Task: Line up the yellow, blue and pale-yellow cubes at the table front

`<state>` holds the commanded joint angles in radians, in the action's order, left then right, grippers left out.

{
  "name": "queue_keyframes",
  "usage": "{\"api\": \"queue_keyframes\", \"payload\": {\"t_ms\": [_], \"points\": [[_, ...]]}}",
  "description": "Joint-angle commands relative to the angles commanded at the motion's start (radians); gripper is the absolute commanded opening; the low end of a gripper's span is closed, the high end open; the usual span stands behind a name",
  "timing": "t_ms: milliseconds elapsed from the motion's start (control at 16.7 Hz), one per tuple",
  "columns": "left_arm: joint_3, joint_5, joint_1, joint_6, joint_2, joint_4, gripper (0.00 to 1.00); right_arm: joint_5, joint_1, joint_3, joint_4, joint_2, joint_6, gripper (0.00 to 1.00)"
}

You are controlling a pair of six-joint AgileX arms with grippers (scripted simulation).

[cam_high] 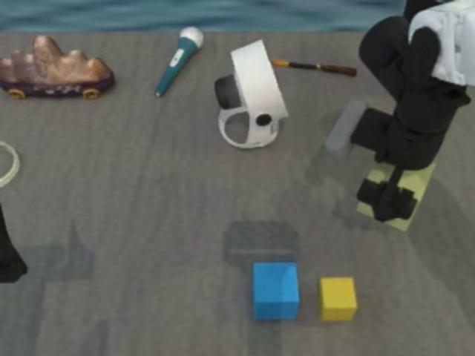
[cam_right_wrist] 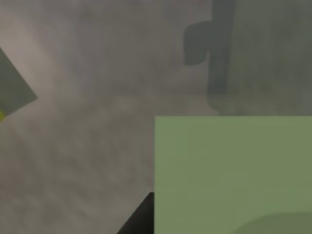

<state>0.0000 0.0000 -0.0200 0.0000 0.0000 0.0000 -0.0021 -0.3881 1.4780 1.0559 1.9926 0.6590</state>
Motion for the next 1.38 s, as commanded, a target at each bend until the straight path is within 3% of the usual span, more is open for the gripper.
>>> {"api": "queue_keyframes", "payload": {"t_ms": [120, 300, 900, 1020, 1380], "points": [[0.0, 0.0, 0.0, 0.0, 0.0, 0.0, 1.0, 0.0, -0.014, 0.014, 0.008, 0.01, -0.002, 0.0], [0.0, 0.0, 0.0, 0.0, 0.0, 0.0, 1.0, 0.001, -0.108, 0.112, 0.055, 0.072, -0.015, 0.0], [0.0, 0.0, 0.0, 0.0, 0.0, 0.0, 1.0, 0.003, -0.595, 0.662, 0.296, 0.363, -0.115, 0.0], [0.0, 0.0, 0.0, 0.0, 0.0, 0.0, 1.0, 0.005, -0.634, 0.702, 0.314, 0.383, -0.125, 0.0], [0.0, 0.0, 0.0, 0.0, 0.0, 0.0, 1.0, 0.004, -0.636, 0.686, 0.296, 0.38, -0.125, 0.0]]}}
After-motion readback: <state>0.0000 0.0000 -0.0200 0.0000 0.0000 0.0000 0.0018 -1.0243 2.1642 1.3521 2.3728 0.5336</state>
